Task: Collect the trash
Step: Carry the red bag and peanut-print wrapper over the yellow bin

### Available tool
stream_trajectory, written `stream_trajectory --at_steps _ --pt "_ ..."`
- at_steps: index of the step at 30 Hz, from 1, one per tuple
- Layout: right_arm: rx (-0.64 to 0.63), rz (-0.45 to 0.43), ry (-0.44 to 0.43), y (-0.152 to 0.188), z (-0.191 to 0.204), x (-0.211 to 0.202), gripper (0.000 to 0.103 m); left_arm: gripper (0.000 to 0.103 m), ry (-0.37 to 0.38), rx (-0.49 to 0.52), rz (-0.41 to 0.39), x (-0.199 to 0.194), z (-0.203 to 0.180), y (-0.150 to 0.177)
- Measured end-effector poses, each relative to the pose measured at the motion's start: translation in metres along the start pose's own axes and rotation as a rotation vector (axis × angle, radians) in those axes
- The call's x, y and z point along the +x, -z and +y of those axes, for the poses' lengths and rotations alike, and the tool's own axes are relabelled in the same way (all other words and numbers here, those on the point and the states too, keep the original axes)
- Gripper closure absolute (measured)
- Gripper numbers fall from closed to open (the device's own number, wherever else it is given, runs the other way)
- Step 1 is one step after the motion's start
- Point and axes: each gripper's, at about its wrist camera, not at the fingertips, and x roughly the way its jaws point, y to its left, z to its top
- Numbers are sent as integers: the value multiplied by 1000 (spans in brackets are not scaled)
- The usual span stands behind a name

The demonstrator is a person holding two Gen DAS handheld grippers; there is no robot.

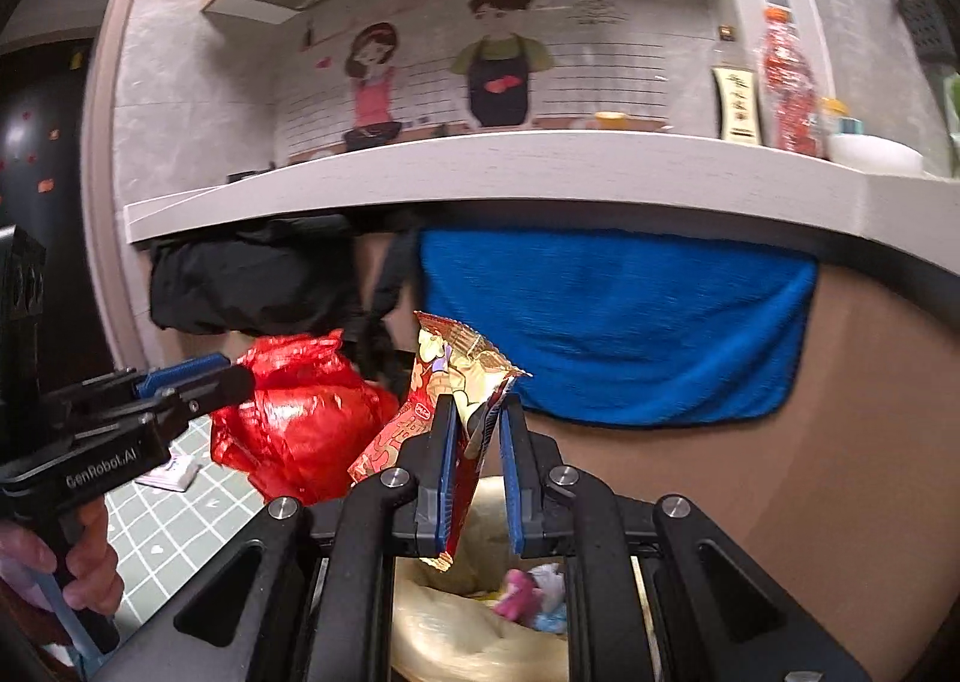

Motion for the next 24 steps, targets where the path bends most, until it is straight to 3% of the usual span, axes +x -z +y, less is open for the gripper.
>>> stream_trajectory --at_steps 24 --pt "82 70 9 29 -41 33 90 74 15 -5 100 52 -11 20"
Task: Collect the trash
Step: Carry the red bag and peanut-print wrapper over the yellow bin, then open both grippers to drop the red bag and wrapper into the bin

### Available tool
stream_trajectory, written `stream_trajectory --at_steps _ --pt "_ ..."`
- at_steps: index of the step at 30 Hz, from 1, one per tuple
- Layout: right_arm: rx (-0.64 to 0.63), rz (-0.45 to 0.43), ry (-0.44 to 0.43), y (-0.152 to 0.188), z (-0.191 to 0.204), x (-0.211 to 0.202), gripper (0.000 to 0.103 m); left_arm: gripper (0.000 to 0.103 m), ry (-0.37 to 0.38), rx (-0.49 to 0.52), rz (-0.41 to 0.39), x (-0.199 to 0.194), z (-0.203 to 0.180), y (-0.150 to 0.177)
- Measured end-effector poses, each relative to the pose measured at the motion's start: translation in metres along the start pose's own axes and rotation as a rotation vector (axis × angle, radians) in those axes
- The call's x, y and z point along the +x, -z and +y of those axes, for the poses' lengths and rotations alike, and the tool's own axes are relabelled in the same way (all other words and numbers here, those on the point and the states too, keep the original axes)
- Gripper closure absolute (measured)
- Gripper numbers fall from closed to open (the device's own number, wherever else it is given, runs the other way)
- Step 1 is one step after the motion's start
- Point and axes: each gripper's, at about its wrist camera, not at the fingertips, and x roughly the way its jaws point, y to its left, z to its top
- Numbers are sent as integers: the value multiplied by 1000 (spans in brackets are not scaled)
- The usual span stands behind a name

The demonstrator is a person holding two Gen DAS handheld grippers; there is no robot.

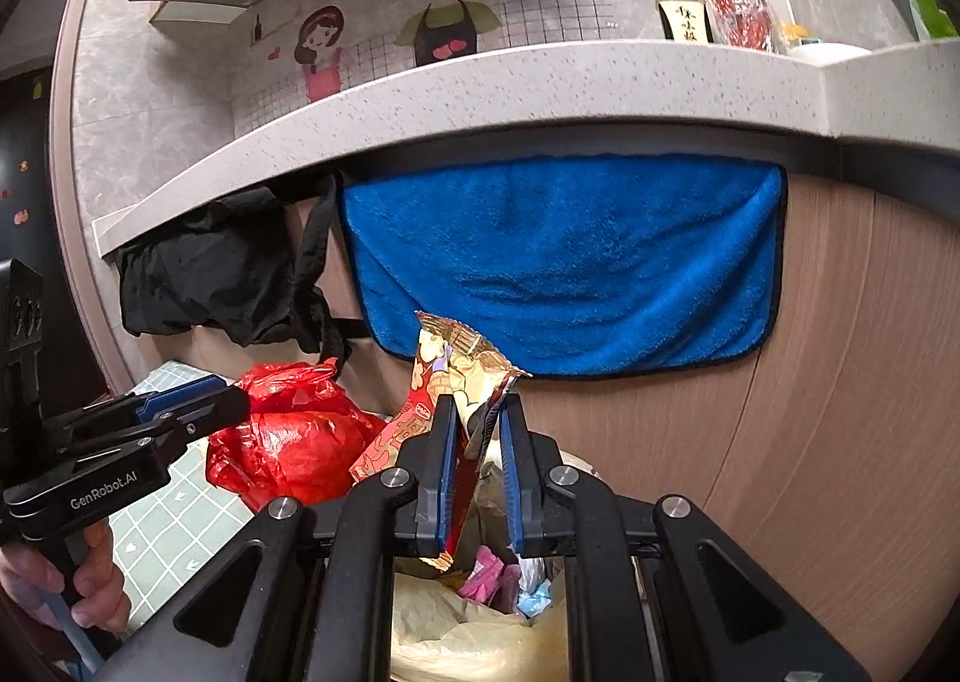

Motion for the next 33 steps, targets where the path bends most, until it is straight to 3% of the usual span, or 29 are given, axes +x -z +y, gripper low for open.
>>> stream_trajectory --at_steps 19,22,24,25,29,33 --pt "48 61 6 14 -16 29 89 74 44 -37 66 42 3 10" --pt "68 64 15 17 -21 36 82 70 123 -65 87 56 9 6" --pt "104 87 27 19 -27 41 66 63 159 -107 118 63 17 3" --pt "122 99 19 21 -30 43 64 59 170 -137 131 65 23 2" --pt "134 134 13 27 -28 45 63 56 137 -197 113 57 43 -1" --pt "104 112 25 23 -12 36 63 56 91 -211 88 35 61 -6"
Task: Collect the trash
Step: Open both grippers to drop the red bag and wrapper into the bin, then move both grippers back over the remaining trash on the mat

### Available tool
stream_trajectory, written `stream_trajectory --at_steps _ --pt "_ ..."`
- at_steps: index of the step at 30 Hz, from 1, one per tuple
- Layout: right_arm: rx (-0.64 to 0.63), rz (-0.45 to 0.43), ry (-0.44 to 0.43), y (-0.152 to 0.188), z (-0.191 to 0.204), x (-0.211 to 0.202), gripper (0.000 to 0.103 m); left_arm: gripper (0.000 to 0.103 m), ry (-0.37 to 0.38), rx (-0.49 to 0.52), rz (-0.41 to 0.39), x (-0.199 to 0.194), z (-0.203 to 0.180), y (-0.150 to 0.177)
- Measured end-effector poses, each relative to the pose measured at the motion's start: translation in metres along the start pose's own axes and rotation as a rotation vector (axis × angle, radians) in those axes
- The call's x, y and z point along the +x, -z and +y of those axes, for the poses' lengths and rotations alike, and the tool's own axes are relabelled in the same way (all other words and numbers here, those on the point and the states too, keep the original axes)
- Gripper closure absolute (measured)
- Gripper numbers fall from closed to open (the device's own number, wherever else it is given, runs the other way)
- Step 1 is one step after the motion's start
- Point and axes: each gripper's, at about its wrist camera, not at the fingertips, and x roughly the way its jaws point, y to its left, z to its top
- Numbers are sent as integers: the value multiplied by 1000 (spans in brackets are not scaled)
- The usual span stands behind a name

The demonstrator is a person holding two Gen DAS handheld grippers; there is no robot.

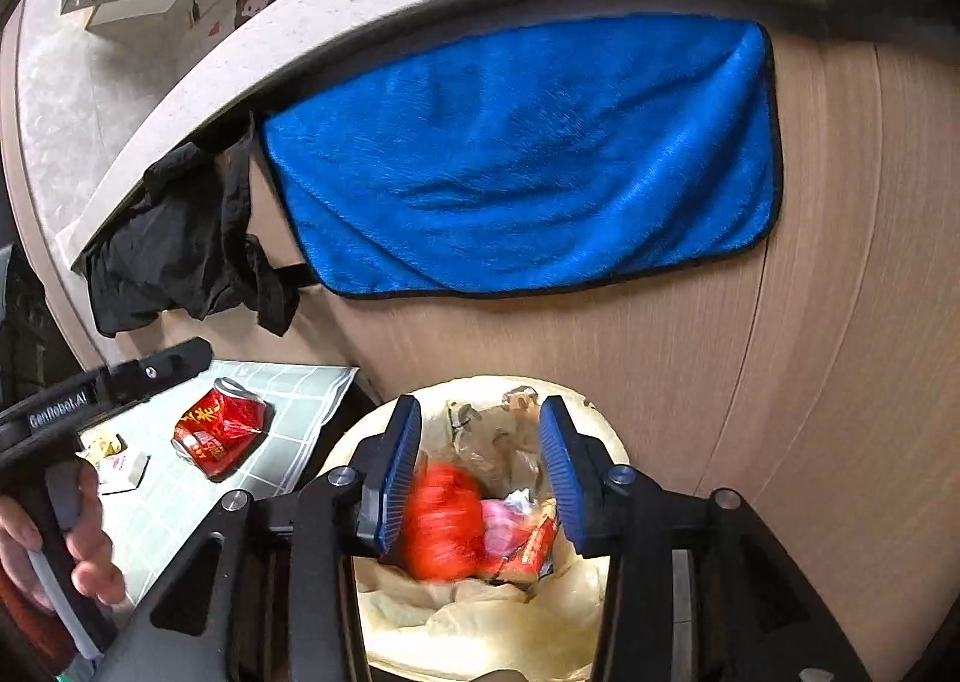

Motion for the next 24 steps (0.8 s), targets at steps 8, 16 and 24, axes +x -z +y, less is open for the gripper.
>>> stream_trajectory --at_steps 8,16,24 --pt "-89 -42 -77 -19 62 -19 63 56 -144 14 -94 -88 52 -20" --pt "-191 -43 -222 -31 157 -17 63 56 -323 -29 -205 -195 131 -39" --pt "-266 -8 -349 -36 238 -8 63 54 -371 -115 -192 -260 219 -44"
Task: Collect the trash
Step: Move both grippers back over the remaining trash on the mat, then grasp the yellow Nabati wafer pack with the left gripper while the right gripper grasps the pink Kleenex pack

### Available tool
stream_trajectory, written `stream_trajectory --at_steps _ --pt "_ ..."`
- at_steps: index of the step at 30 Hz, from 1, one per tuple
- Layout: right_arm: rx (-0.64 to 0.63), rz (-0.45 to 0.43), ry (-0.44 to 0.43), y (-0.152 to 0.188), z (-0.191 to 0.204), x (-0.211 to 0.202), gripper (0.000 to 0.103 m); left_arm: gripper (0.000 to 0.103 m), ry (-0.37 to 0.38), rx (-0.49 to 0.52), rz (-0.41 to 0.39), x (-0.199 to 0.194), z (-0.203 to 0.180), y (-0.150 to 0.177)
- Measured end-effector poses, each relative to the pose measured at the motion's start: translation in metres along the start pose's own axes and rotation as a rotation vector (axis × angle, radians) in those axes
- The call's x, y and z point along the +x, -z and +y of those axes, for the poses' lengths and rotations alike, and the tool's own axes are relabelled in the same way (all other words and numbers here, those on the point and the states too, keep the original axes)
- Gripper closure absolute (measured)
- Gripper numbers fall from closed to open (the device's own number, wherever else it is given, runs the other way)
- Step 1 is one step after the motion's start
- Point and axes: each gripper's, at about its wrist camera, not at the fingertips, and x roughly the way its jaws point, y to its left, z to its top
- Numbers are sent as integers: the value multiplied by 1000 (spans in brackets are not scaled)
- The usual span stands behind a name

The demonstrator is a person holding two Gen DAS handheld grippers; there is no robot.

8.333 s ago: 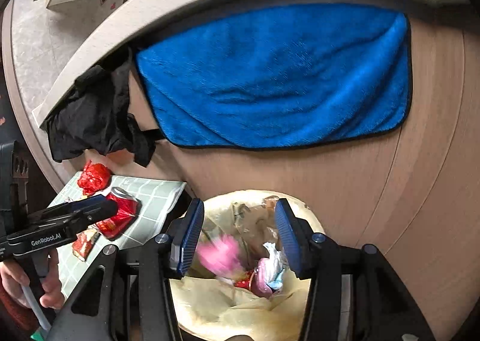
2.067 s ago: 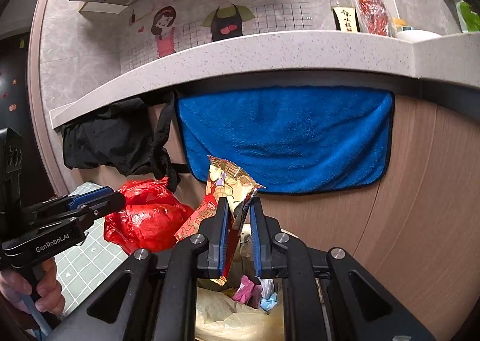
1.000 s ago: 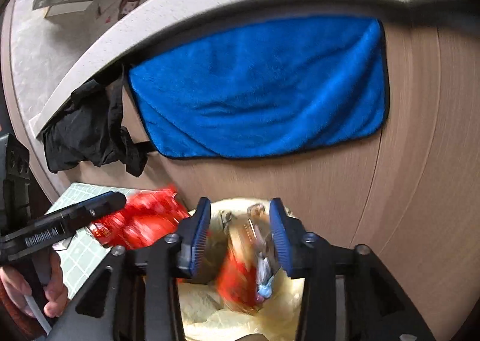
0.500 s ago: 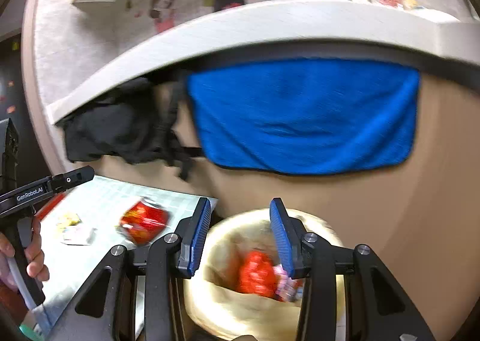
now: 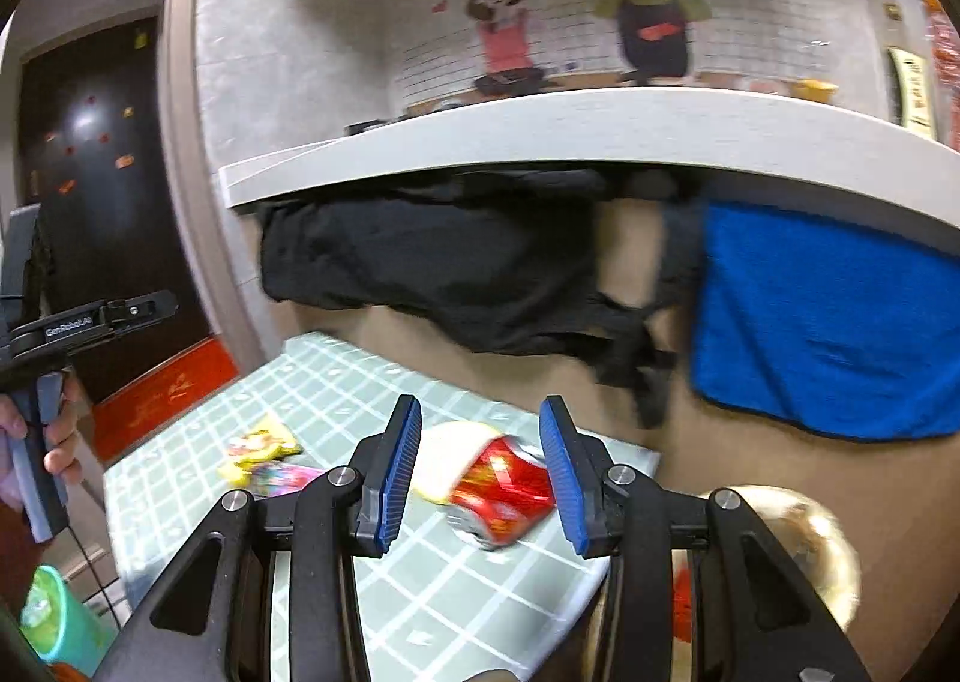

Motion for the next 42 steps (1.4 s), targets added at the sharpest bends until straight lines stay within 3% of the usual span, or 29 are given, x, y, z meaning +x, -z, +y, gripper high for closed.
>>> stream_trajectory --at_steps 5,11,16,23,28,31,34,38,42 --pt "-57 24 -45 1 33 23 63 50 9 -46 43 17 59 16" --pt "-116 112 -79 12 65 59 63 50 11 -179 200 71 116 66" --pt "-134 178 -107 24 83 83 63 49 -33 -201 318 115 135 97" --pt "-152 222 -123 35 87 100 63 49 -47 -285 383 153 144 116" --pt "-161 261 -163 41 93 116 63 51 -40 -315 385 158 137 118" --pt "-179 296 -209 45 103 130 63 71 -8 -326 398 157 136 118" --pt "-214 341 -257 50 119 146 63 80 -27 -293 377 142 131 114" --pt "-270 398 -304 54 140 180 63 81 -78 -261 299 108 129 101" --pt "-243 453 -361 50 143 223 63 81 -132 -260 217 64 133 89"
